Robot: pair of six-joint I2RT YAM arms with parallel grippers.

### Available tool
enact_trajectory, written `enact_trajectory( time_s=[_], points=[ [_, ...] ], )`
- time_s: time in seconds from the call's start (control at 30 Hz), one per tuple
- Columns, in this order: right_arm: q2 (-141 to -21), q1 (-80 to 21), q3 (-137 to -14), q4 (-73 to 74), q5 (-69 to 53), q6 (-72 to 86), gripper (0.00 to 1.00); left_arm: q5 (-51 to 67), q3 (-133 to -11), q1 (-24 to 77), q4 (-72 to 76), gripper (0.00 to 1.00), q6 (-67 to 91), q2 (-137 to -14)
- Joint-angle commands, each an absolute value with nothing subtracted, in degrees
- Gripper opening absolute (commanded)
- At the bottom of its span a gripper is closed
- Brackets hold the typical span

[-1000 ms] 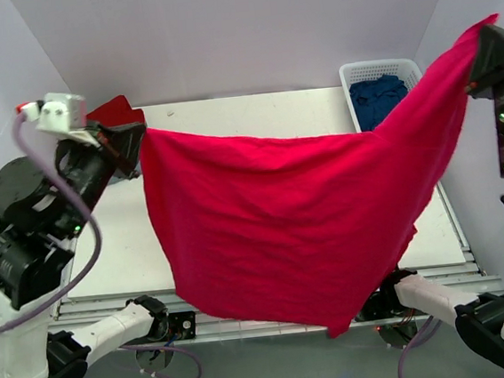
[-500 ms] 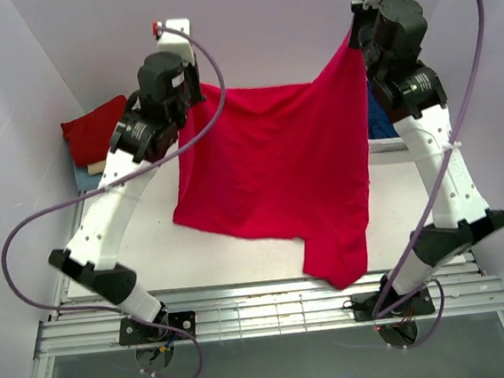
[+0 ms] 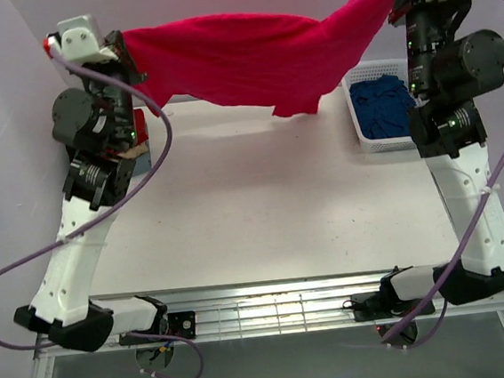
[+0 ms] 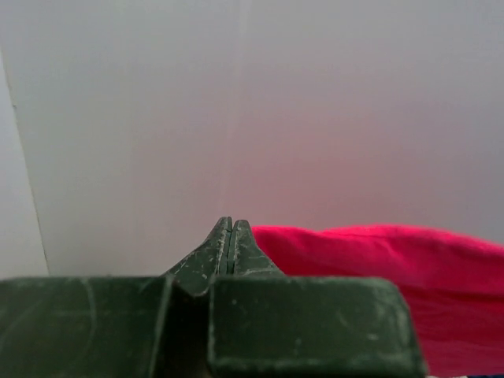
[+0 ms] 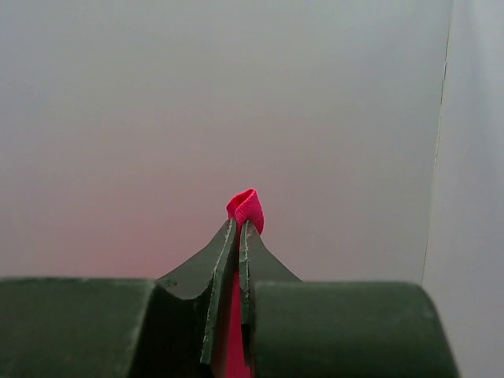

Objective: Fold and stack the t-shirts
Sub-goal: Flatten the tshirt out

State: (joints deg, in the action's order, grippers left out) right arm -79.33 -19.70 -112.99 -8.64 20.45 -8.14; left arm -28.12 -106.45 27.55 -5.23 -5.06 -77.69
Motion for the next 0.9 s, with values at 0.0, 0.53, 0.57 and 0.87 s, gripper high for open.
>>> enact_trajectory(
  time_s=[0.0, 0.53, 0.57, 0.87],
  points=[
    [-75.6, -19.6, -102.3, -12.4, 16.9, -10.0, 0.08, -30.1, -94.8, 27.3, 3.5, 0.00, -5.5, -71.1],
    [-52.5, -30.4, -48.8, 14.0, 15.8, 5.4, 0.08, -24.4, -52.7, 27.8, -31.1, 0.00, 29.7, -57.8],
    [-51.9, -32.8, -49.4, 18.4, 17.0, 6.0, 0.08, -23.7, -53.0, 27.9, -35.1, 0.00, 30.3, -57.5],
    [-48.3, -38.0, -55.3, 39.5, 18.5, 14.7, 0.08, -22.0, -51.4, 28.6, -49.0, 0.00, 36.2, -56.1]
  ],
)
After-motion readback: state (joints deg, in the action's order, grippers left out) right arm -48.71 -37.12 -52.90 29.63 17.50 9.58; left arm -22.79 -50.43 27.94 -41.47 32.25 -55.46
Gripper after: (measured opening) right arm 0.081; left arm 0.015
